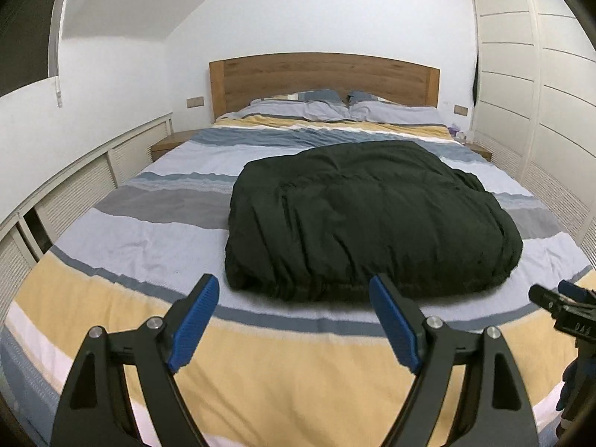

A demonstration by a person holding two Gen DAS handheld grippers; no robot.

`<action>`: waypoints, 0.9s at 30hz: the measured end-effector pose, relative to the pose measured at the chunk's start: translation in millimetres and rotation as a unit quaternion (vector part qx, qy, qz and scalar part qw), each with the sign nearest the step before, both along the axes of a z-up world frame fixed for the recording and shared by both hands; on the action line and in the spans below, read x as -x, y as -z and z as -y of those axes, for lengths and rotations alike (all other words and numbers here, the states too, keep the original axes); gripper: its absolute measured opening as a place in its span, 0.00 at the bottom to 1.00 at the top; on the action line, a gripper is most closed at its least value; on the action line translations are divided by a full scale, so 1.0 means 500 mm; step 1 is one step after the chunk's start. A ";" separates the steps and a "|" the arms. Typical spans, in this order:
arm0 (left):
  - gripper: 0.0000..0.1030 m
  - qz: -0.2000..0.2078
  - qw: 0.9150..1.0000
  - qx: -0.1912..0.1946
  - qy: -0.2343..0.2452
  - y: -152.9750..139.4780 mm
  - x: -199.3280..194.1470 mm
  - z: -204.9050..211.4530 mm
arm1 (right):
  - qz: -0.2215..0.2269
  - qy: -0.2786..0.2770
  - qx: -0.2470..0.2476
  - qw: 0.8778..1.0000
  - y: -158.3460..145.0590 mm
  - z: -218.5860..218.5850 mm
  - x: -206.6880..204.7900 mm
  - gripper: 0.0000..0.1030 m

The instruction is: Fold large clothes

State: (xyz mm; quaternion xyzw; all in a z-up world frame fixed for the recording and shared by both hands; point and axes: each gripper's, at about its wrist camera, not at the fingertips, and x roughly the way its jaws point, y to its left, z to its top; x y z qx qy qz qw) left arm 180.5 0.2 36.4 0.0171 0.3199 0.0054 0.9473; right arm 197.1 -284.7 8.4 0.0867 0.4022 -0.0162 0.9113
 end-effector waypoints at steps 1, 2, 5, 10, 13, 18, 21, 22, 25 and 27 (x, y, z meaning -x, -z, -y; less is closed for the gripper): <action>0.80 -0.002 1.000 0.002 0.007 -0.003 0.015 0.002 | 0.002 0.003 -0.003 1.000 -0.007 0.000 0.011 0.99; 0.80 -0.004 1.000 0.007 0.013 -0.006 0.023 0.004 | 0.005 0.004 -0.002 1.000 -0.013 -0.001 0.018 0.99; 0.80 -0.008 0.999 0.027 0.024 -0.013 0.052 0.006 | 0.014 0.006 0.000 1.000 -0.035 -0.008 0.049 0.99; 0.80 -0.004 0.999 0.030 0.023 -0.023 0.102 0.011 | 0.026 0.010 -0.006 1.000 -0.060 -0.018 0.096 0.99; 0.80 -0.002 1.000 0.013 0.016 -0.027 0.131 0.015 | 0.032 0.008 -0.004 0.999 -0.072 -0.027 0.120 0.99; 0.80 0.010 1.000 -0.006 0.009 -0.040 0.169 0.023 | 0.042 0.010 -0.008 0.999 -0.093 -0.033 0.149 0.99; 0.80 0.020 1.000 -0.010 0.009 -0.053 0.190 0.022 | 0.052 0.007 -0.005 0.999 -0.109 -0.039 0.165 0.99; 0.80 0.022 1.000 -0.010 0.010 -0.056 0.197 0.023 | 0.054 0.006 -0.004 0.999 -0.114 -0.042 0.170 0.99; 0.80 0.026 1.000 -0.007 0.011 -0.067 0.211 0.019 | 0.061 0.006 -0.001 0.998 -0.127 -0.042 0.185 0.99; 0.80 0.026 1.000 -0.004 0.011 -0.070 0.215 0.017 | 0.064 0.007 0.002 0.998 -0.132 -0.041 0.192 0.99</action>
